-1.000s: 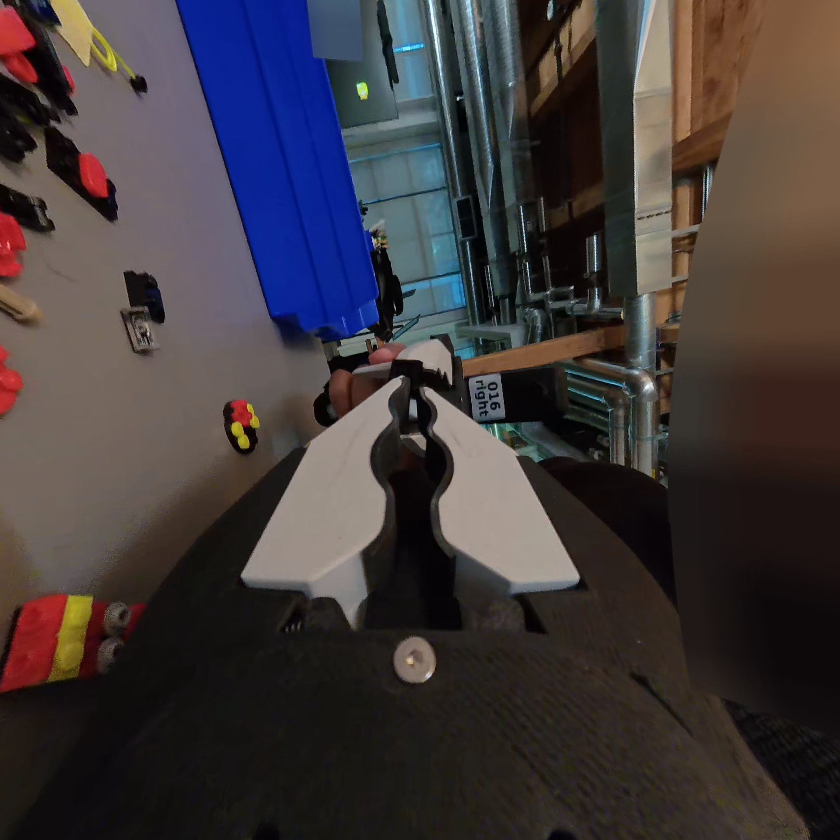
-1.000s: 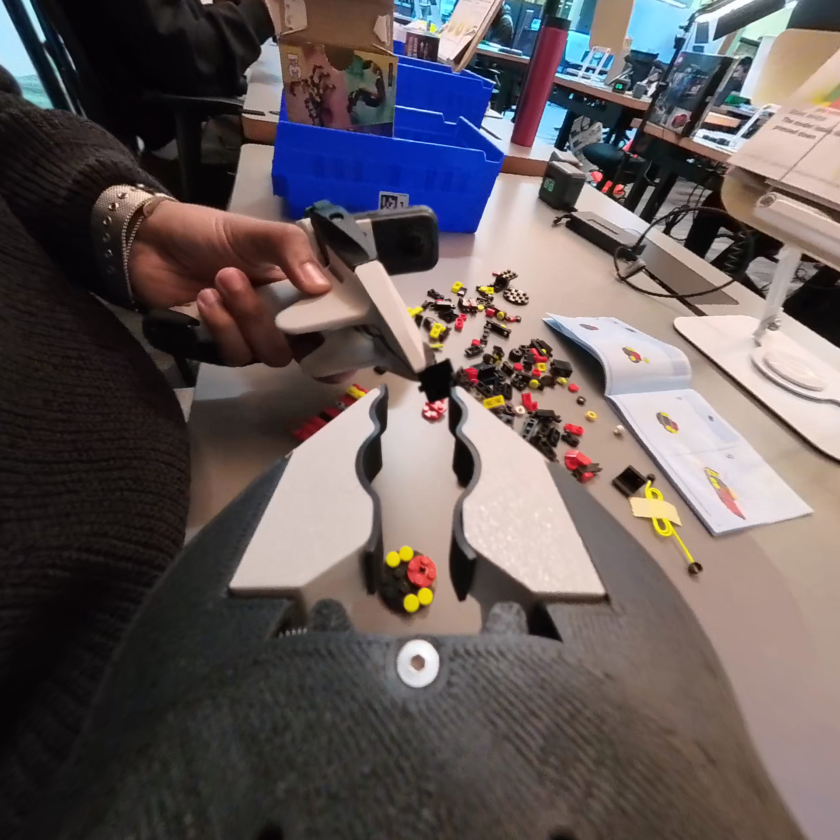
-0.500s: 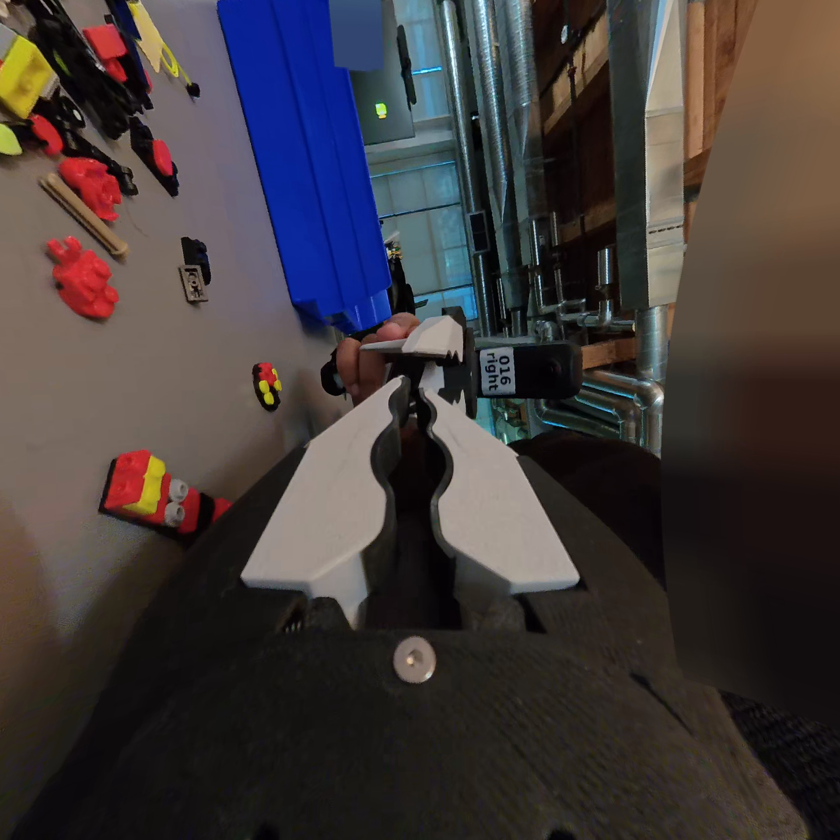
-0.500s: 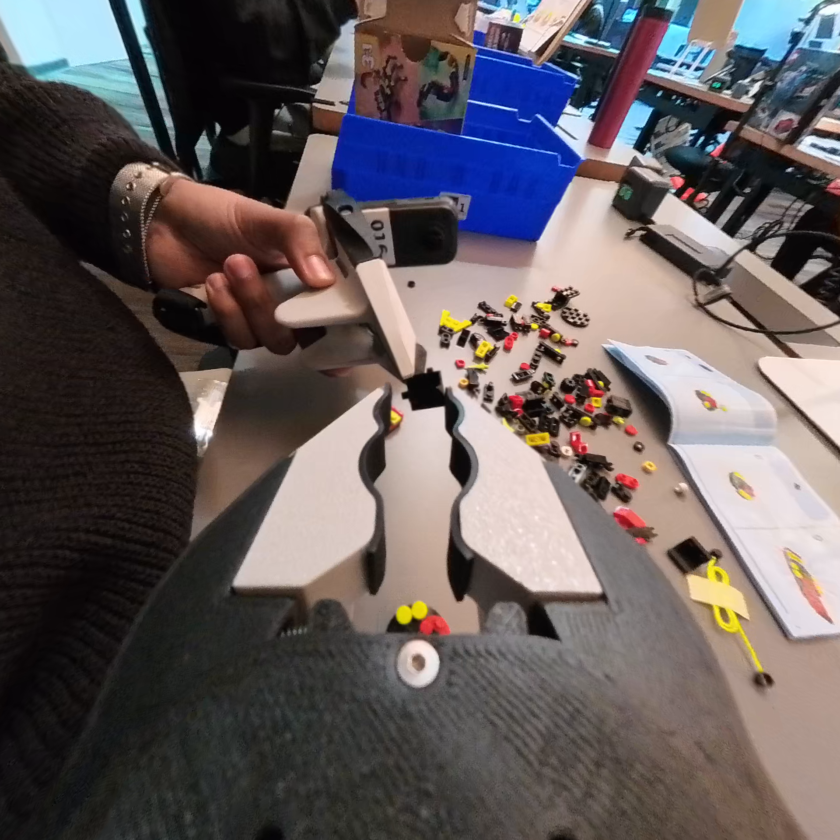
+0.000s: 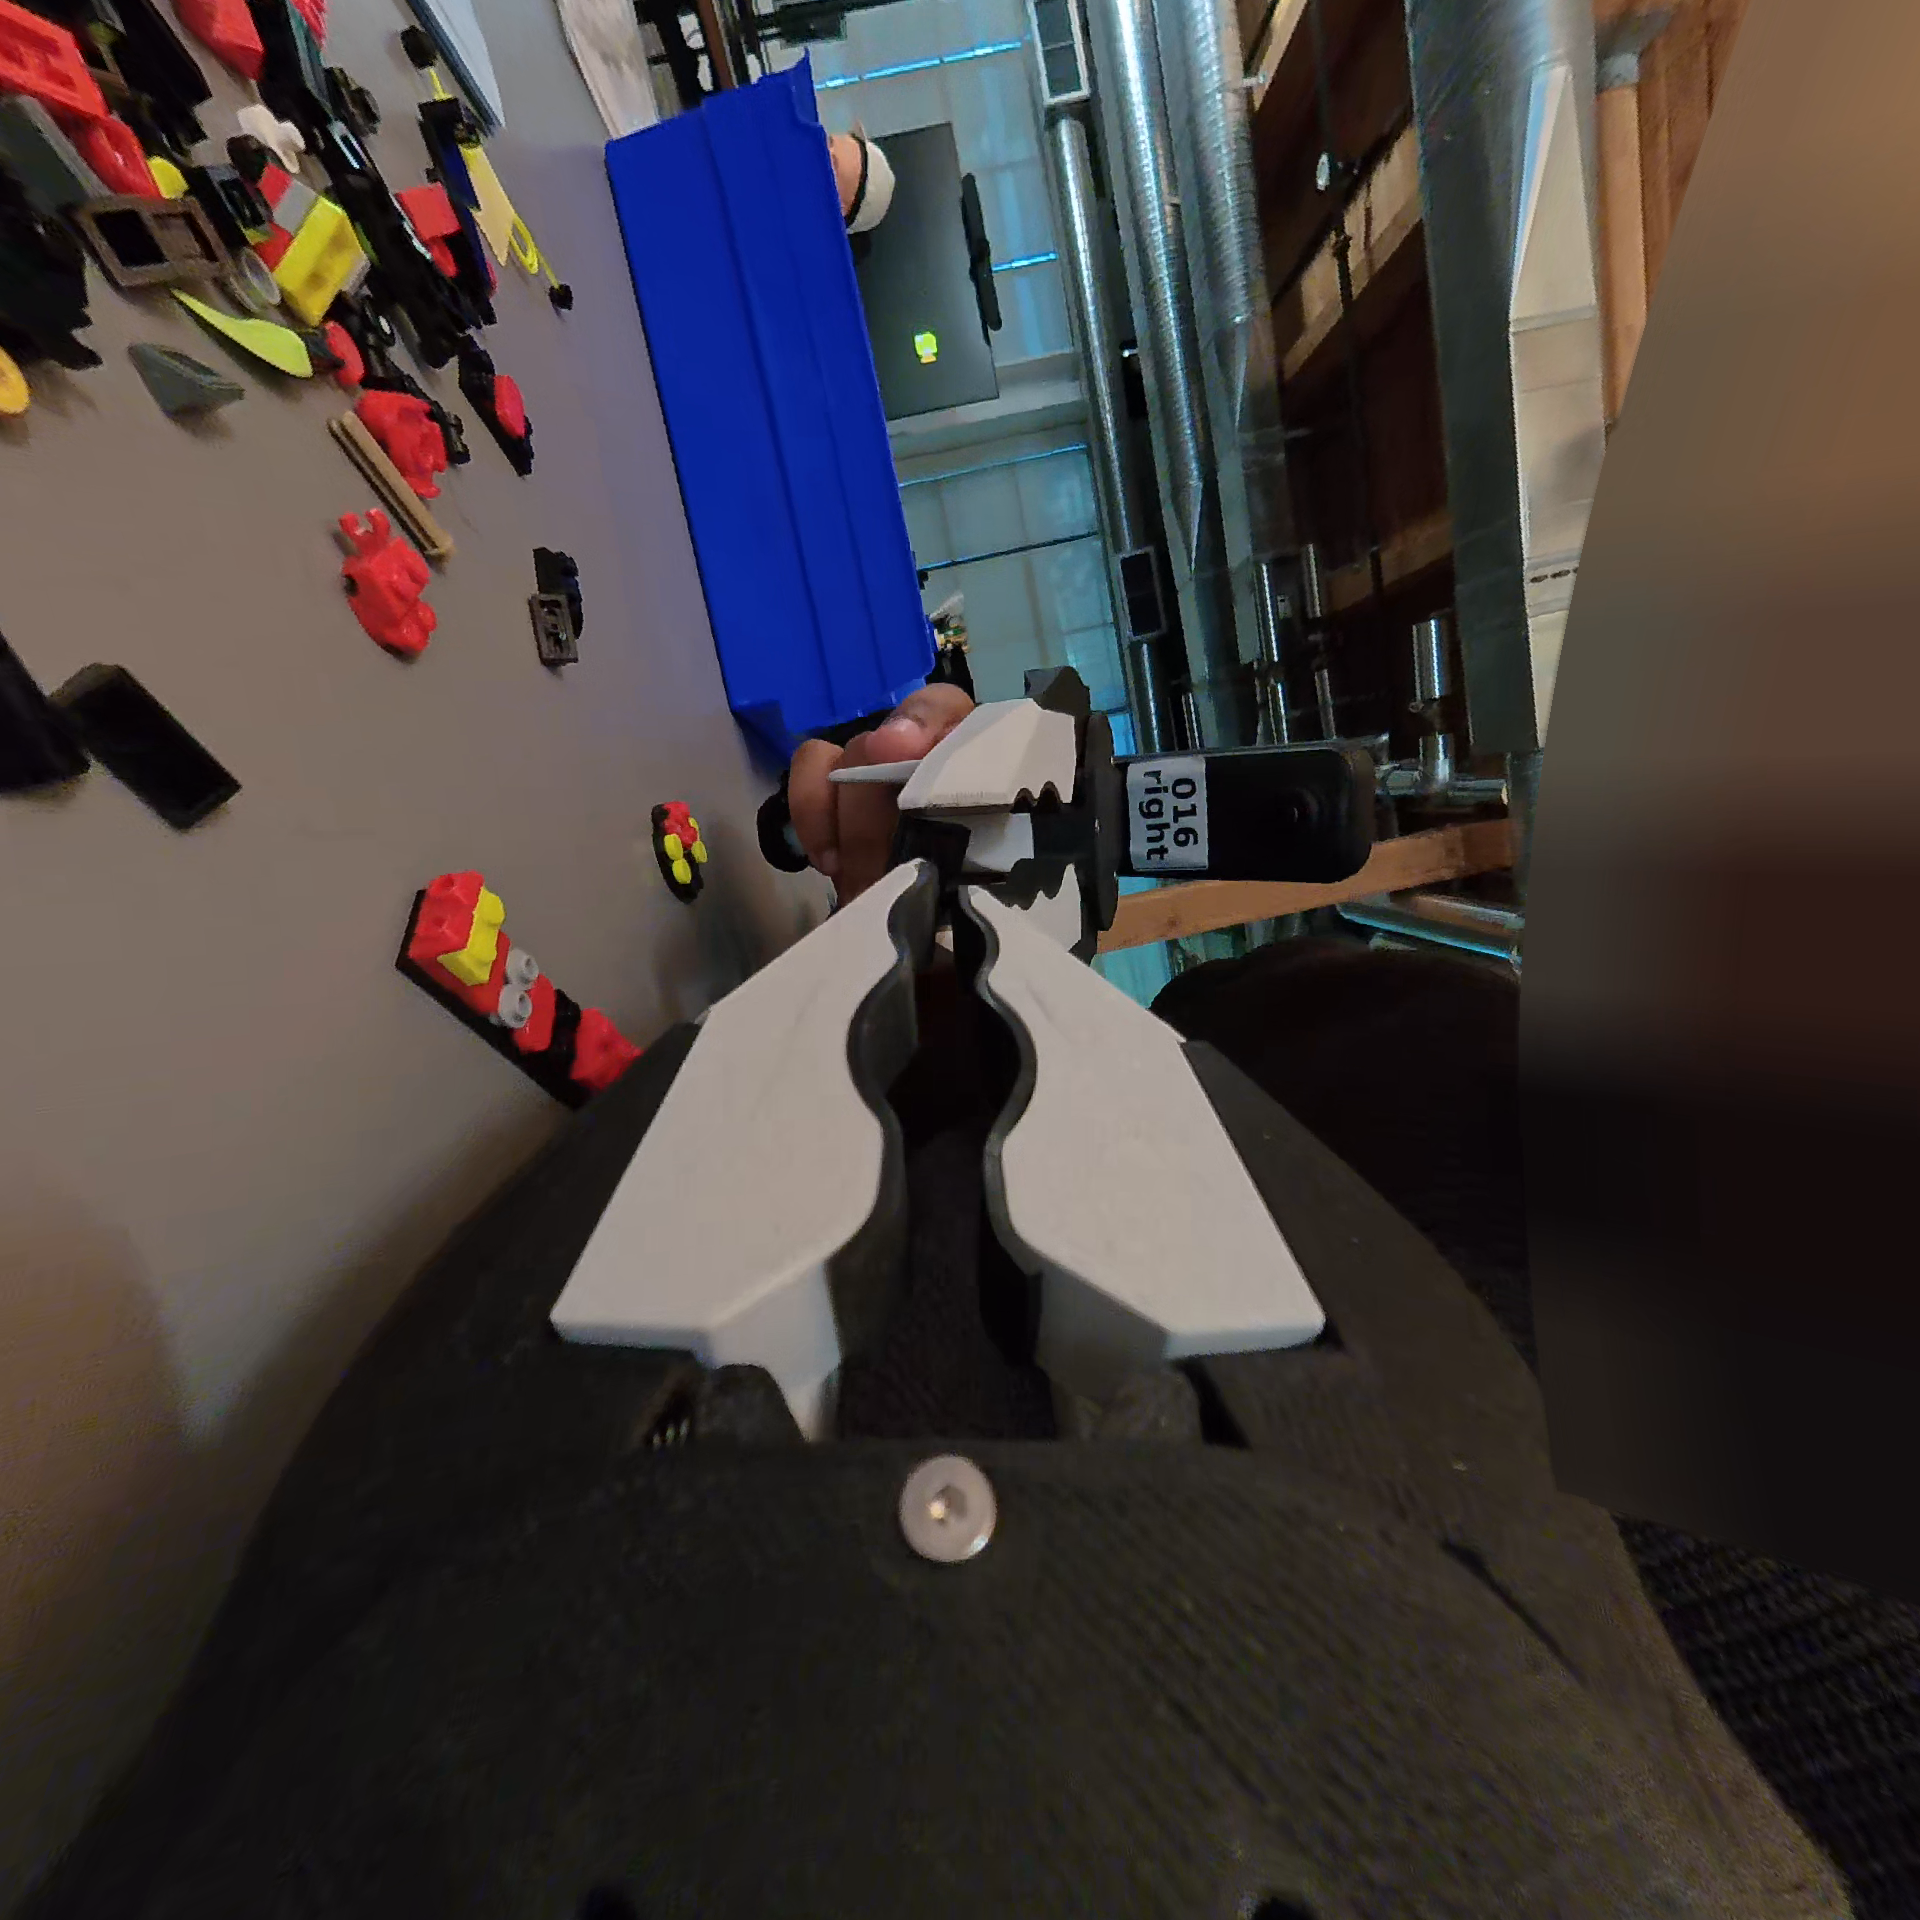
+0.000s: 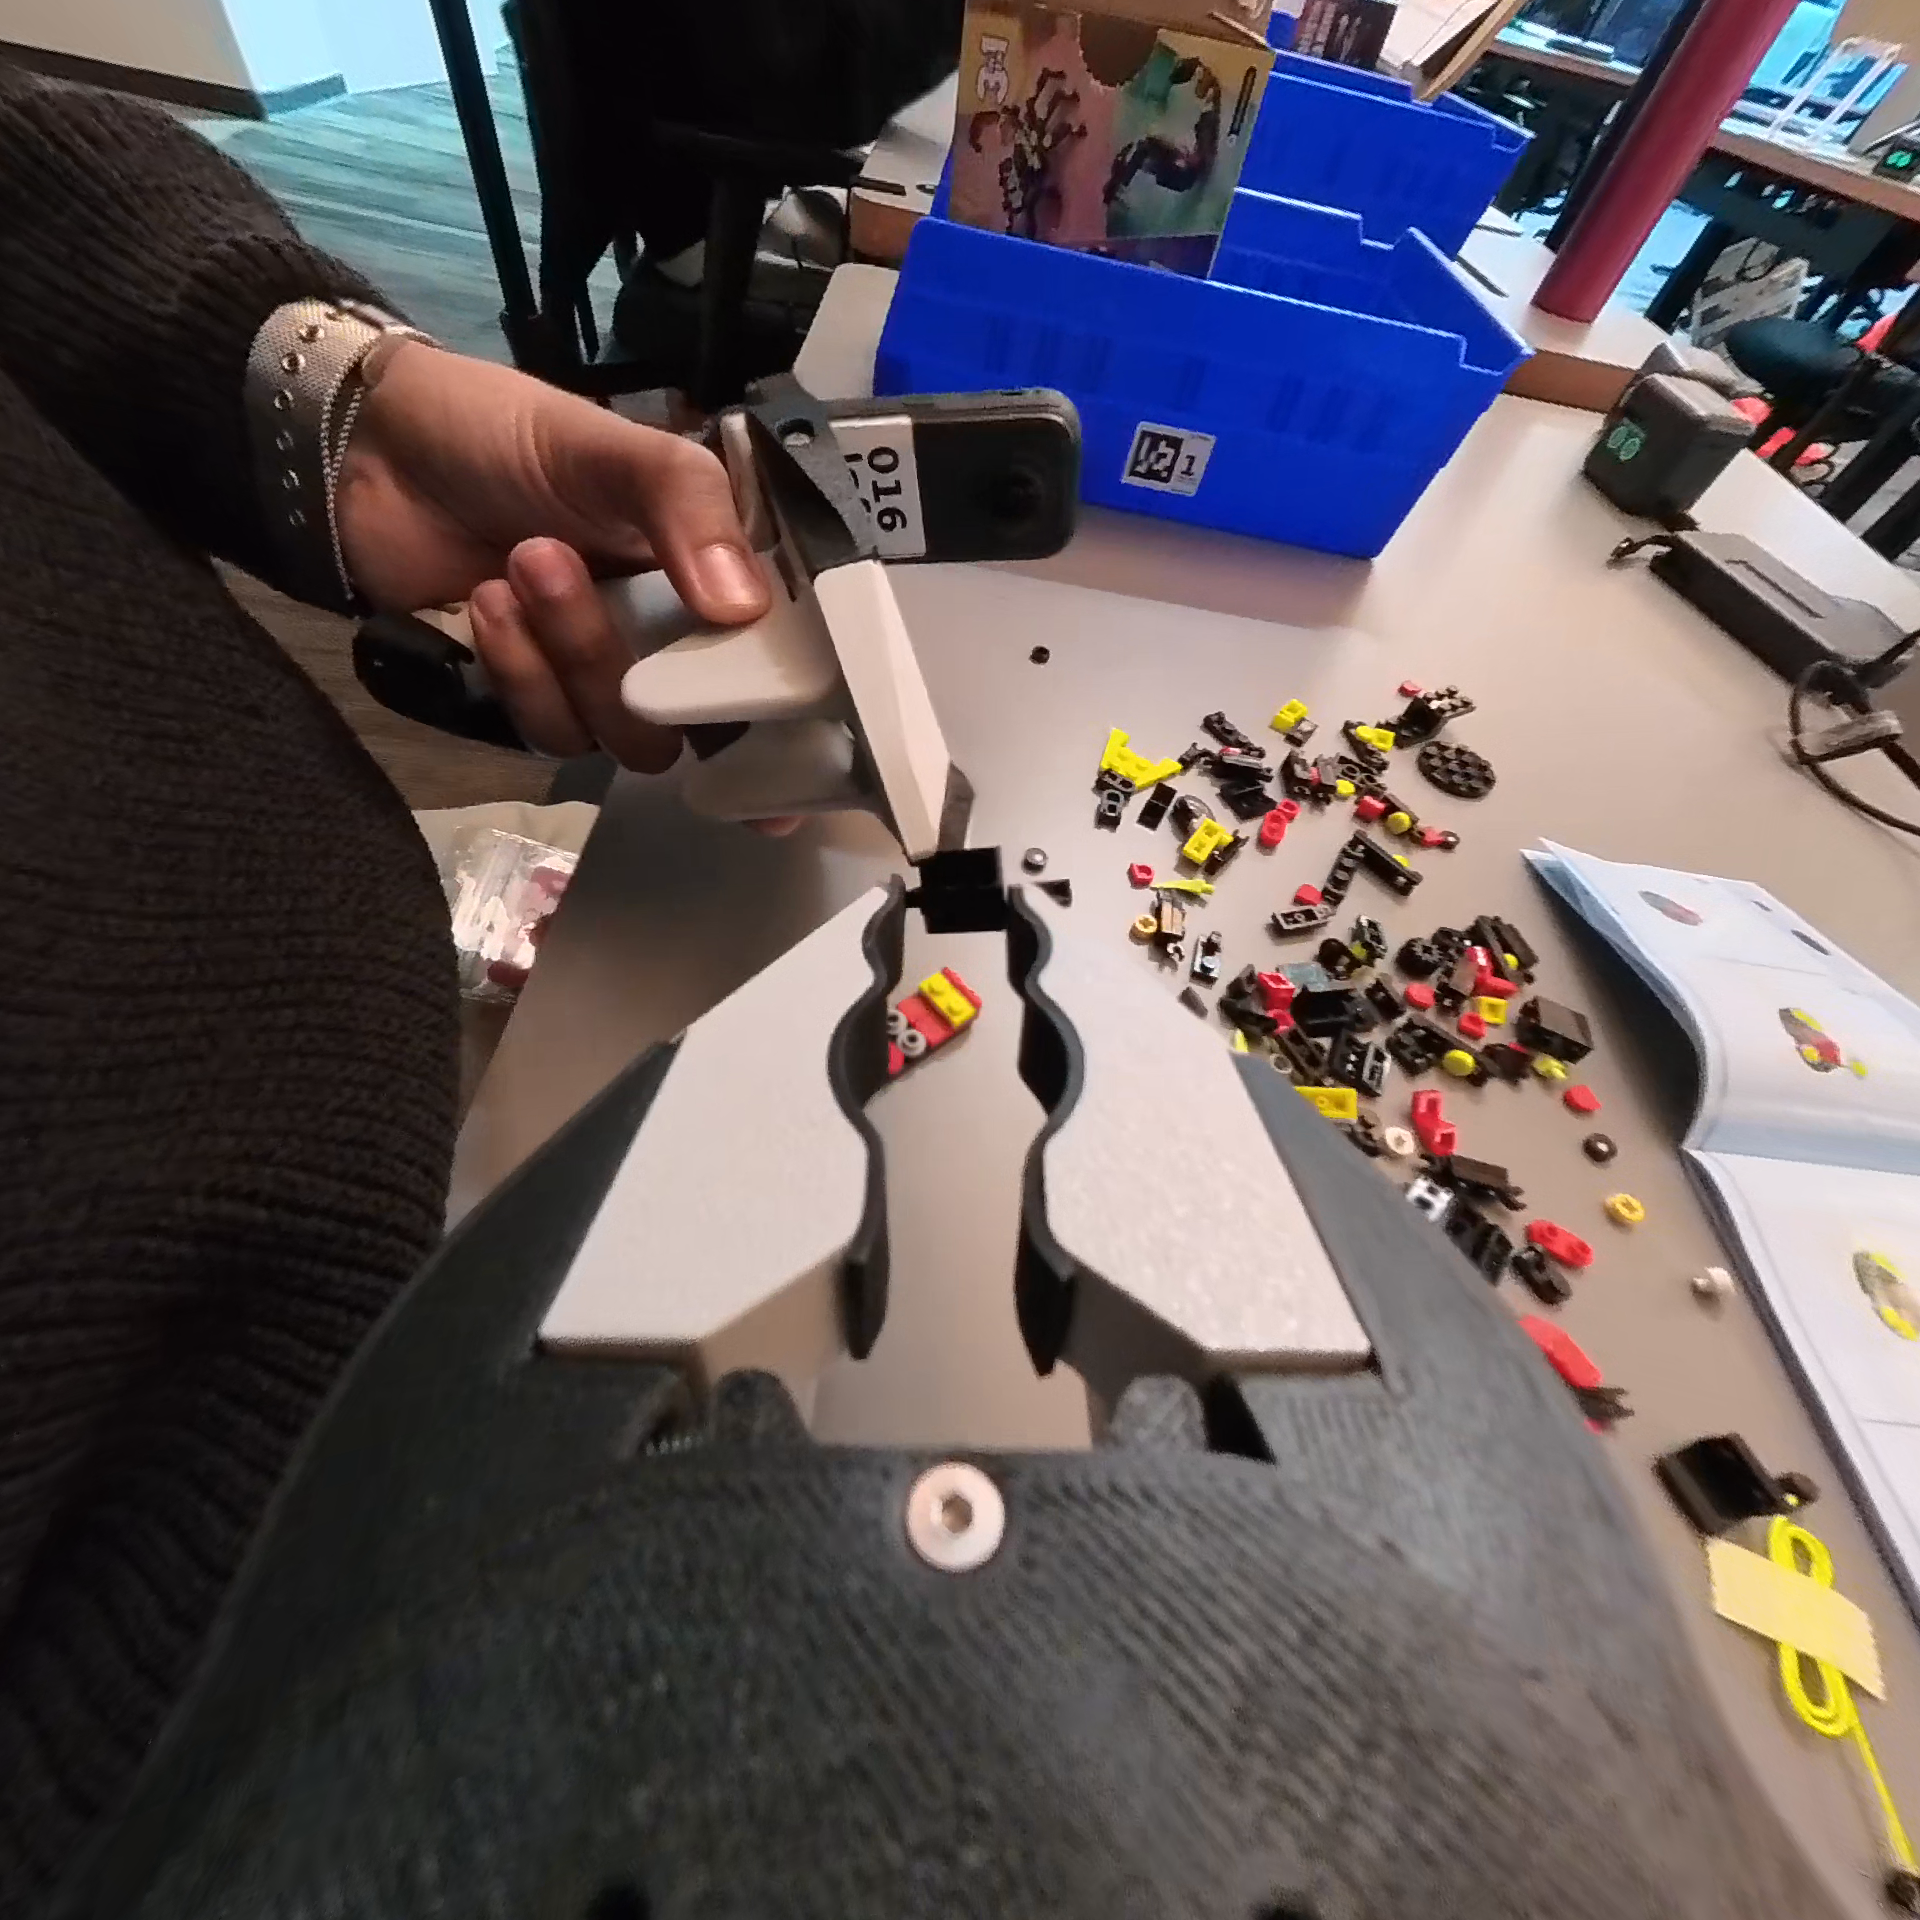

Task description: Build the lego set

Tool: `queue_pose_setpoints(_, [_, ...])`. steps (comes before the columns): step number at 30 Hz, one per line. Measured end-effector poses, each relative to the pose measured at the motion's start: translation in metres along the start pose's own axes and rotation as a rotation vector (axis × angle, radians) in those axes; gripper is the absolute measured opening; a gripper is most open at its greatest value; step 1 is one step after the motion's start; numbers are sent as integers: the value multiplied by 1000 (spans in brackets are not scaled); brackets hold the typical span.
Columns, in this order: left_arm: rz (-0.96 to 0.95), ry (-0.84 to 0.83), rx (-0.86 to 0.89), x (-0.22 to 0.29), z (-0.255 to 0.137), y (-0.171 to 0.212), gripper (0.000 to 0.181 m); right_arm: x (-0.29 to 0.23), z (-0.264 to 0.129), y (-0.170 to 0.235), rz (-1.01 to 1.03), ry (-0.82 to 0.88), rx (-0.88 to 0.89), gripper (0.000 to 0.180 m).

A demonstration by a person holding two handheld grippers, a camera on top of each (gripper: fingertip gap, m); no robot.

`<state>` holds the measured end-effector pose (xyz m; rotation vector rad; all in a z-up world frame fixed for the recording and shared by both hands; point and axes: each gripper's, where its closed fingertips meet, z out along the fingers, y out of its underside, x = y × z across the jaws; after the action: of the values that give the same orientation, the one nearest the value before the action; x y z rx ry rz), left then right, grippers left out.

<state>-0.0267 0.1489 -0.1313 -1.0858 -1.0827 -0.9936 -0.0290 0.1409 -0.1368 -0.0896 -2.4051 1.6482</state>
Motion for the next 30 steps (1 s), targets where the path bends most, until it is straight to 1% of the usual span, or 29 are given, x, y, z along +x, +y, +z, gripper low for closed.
queue_pose_setpoints(8, [31, -23, -10, -1, -2, 1, 0, 0, 0, -2, 59, -24, 13, 18])
queue_pose_setpoints(11, [35, -41, -2, -3, -2, -1, 8, 1, -2, -2, 70, -14, 15, 18])
queue_pose_setpoints(14, [62, -74, 6, -6, -3, -5, 12, 8, -5, 1, 92, 21, -1, 18])
queue_pose_setpoints(20, [128, -126, -6, -8, -2, -8, 12, 42, -19, 28, 199, 190, -106, 17])
queue_pose_setpoints(26, [155, -132, -53, -7, 10, -4, 12, 69, -45, 65, 311, 374, -254, 17])
queue_pose_setpoints(28, [233, -179, -85, -10, 17, -1, 12, 75, -55, 81, 345, 435, -326, 17])
queue_pose_setpoints(30, [361, -244, -143, -11, 24, 4, 15, 81, -68, 96, 356, 499, -394, 17])
